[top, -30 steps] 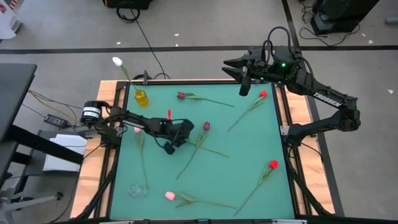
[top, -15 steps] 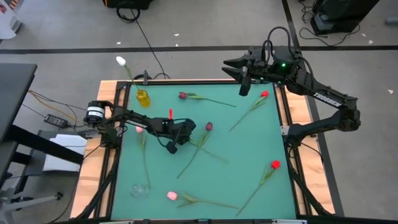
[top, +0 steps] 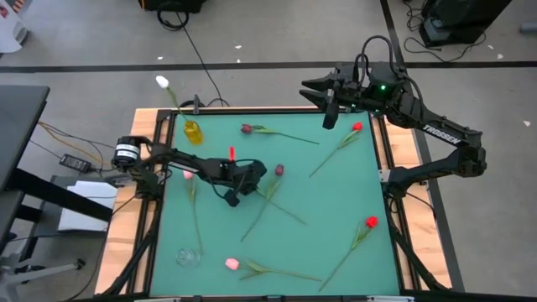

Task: Sort flowers into vase by color
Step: Put the white flower into the yellow vase

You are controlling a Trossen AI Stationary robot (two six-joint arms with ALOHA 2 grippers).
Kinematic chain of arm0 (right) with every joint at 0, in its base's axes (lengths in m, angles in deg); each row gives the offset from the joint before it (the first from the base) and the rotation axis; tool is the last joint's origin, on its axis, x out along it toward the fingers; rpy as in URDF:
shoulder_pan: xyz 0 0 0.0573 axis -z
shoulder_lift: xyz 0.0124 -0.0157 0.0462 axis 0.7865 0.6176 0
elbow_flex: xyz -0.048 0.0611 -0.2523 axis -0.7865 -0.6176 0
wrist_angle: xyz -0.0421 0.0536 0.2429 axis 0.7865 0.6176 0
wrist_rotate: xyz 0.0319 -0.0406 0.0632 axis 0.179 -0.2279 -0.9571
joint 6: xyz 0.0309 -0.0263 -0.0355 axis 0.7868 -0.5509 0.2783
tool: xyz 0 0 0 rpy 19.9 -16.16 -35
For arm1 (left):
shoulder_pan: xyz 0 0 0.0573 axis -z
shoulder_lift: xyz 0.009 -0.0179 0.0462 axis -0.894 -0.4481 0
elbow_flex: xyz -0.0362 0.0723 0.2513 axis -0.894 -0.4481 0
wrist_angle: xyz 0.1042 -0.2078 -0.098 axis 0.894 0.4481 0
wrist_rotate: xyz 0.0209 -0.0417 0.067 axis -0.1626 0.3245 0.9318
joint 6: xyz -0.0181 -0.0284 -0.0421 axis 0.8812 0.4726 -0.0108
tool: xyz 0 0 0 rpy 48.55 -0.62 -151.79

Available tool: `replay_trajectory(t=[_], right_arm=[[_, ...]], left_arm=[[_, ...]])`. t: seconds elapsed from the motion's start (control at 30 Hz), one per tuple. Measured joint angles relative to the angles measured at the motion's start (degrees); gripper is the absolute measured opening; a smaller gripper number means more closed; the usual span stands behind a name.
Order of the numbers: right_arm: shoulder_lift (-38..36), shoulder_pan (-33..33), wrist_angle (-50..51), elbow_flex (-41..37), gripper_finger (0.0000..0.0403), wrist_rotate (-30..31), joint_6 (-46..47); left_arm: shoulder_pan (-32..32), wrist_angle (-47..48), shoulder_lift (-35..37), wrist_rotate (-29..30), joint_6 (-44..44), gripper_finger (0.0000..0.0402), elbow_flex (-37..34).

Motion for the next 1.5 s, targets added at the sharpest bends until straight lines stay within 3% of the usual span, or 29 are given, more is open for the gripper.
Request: replay_trajectory(t=[0.47,0.67,0.87,1.3,1.5], right_arm=[[0.0,0.0,-0.3,0.0,0.0148,0.0,0.0],[0.0,0.0,-0.4,0.0,0.0148,0.0,0.0],[0.0,0.0,-0.4,0.0,0.0148,0.0,0.0],[0.0,0.0,-0.4,0.0,0.0148,0.0,0.0],[0.0,0.0,-0.4,0.0,0.0148,0.0,0.0]], left_arm=[[-1.7,19.4,16.0,11.4,-16.3,0.0014,0.2],[-1.7,13.2,22.9,15.2,-33.7,0.0013,0.2],[1.2,1.0,23.7,15.0,-48.6,0.0013,0.2],[0.7,0.3,27.7,12.0,-70.4,0.0013,0.2],[-1.5,-8.1,33.8,10.4,-90.7,0.0013,0.2]])
